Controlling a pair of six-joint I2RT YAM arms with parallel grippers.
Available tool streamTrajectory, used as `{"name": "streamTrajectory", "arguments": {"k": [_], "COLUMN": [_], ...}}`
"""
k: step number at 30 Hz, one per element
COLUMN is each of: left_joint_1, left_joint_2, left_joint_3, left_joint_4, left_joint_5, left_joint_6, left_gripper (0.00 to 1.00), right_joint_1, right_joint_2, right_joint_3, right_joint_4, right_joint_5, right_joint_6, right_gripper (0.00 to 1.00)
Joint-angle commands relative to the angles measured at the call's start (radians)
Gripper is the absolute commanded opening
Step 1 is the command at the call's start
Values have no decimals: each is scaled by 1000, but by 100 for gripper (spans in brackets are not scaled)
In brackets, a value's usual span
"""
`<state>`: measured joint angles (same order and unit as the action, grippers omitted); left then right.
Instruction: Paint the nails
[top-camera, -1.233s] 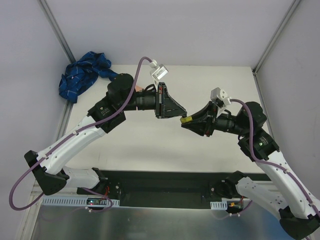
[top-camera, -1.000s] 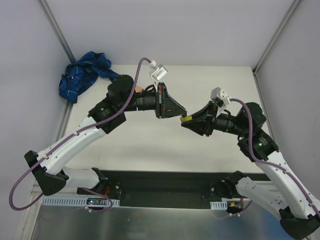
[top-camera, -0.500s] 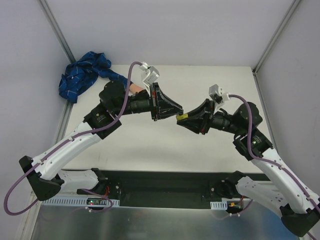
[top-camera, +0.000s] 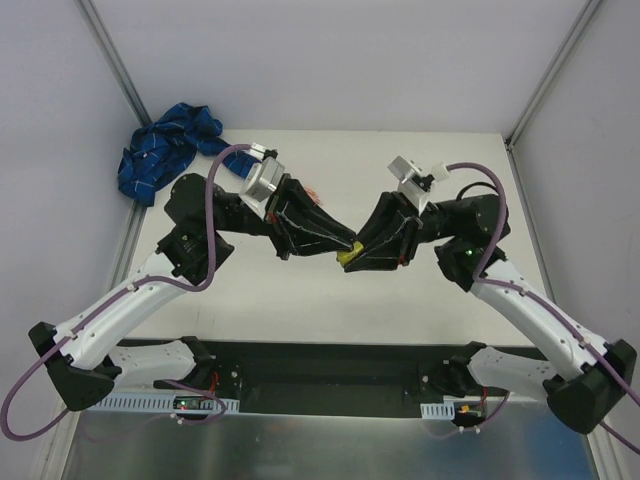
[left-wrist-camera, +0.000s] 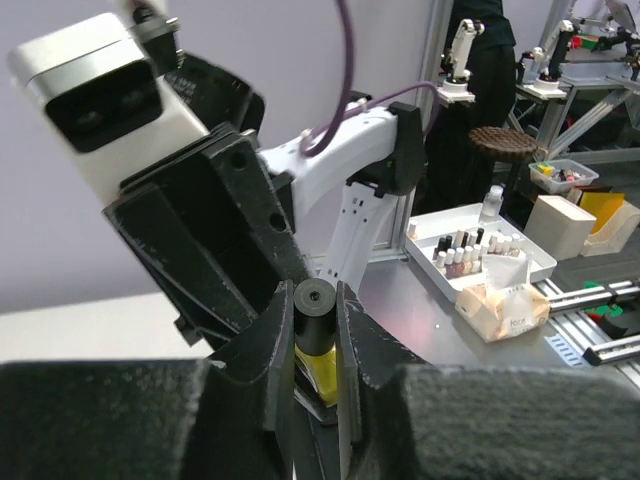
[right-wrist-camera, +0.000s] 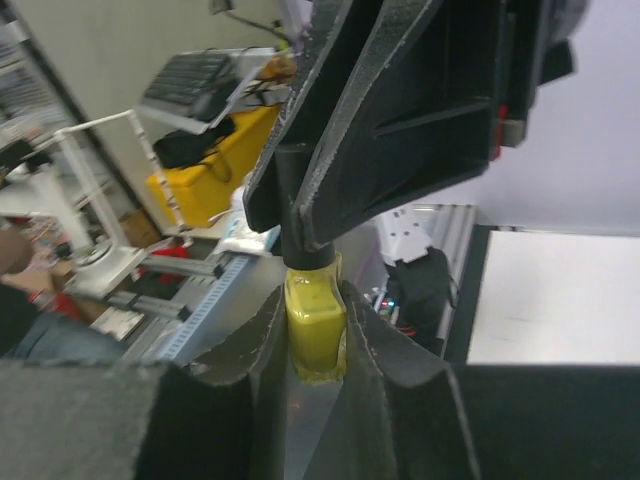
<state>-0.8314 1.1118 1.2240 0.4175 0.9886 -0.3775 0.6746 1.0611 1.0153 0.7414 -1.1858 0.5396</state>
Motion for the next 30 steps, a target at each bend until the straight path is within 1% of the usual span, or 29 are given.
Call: {"name": "streamTrajectory", "arguments": {"k": [1, 3, 4, 5, 6, 7, 8, 9, 10, 11, 12, 13, 14, 15, 16, 17, 18, 19, 20, 22, 23, 25, 26, 27, 28, 30], "left_joint_1": [-60, -60, -60, -60, -58, -58, -54, -54, -52, -46, -44, -41, -38, -38, -37, -35, -34, -34, -34, -34, -35, -34, -34, -34, -34, -35], "left_joint_2": [85, 92, 92, 92, 88, 80, 77, 72, 60, 51, 40, 14, -1, -18, -55, -75, -95, -131, -150, -171, -171, -164, -159, -153, -139, -124], "left_joint_3": [-38, -14, -9, -9, -6, -8, -6, -11, -14, -18, -29, -32, -35, -37, -35, -35, -35, -34, -31, -5, 6, 32, 43, 67, 83, 118], "left_joint_4": [-91, -121, -131, -143, -178, -199, -215, -247, -259, -264, -284, -295, -312, -325, -353, -364, -371, -379, -399, -416, -451, -459, -462, -464, -468, -471], "left_joint_5": [275, 262, 248, 228, 170, 139, 101, 40, 9, -17, -46, -112, -140, -174, -229, -263, -286, -307, -365, -434, -488, -551, -570, -608, -623, -674], "left_joint_6": [5, 6, 8, 9, 20, 25, 29, 32, 32, 31, 29, 31, 35, 45, 52, 55, 64, 69, 74, 71, 68, 39, 28, 11, 2, -20], "left_gripper": [0, 0, 0, 0, 0, 2, 6, 16, 21, 29, 38, 48, 53, 57, 61, 63, 64, 65, 67, 68, 68, 68, 68, 76, 81, 80], "right_joint_1": [-13, -20, -23, -23, -23, -23, -21, -21, -23, -23, -23, -21, -21, -21, -20, -20, -20, -20, -20, -17, -15, -7, -4, -1, 5, 14], "right_joint_2": [92, 83, 64, 48, 33, -1, -15, -32, -45, -76, -90, -105, -136, -147, -160, -171, -185, -191, -194, -214, -219, -224, -224, -225, -230, -233], "right_joint_3": [144, 129, 112, 103, 92, 85, 71, 65, 59, 48, 45, 43, 45, 45, 45, 48, 57, 60, 65, 71, 74, 91, 97, 101, 104, 115], "right_joint_4": [653, 618, 581, 493, 442, 390, 287, 239, 193, 102, 46, -14, -133, -181, -224, -314, -354, -391, -458, -517, -568, -620, -672, -692, -711, -760], "right_joint_5": [167, 173, 172, 172, 173, 175, 178, 187, 195, 209, 215, 222, 230, 248, 258, 270, 276, 281, 297, 319, 345, 371, 417, 440, 471, 560], "right_joint_6": [373, 352, 295, 257, 219, 171, 96, 53, 18, -60, -102, -145, -200, -278, -317, -354, -416, -443, -469, -535, -574, -640, -658, -674, -690, -724], "right_gripper": [0, 0, 0, 0, 0, 0, 0, 0, 0, 0, 0, 0, 0, 0, 0, 0, 0, 0, 0, 0, 0, 0, 0, 0, 0, 0]}}
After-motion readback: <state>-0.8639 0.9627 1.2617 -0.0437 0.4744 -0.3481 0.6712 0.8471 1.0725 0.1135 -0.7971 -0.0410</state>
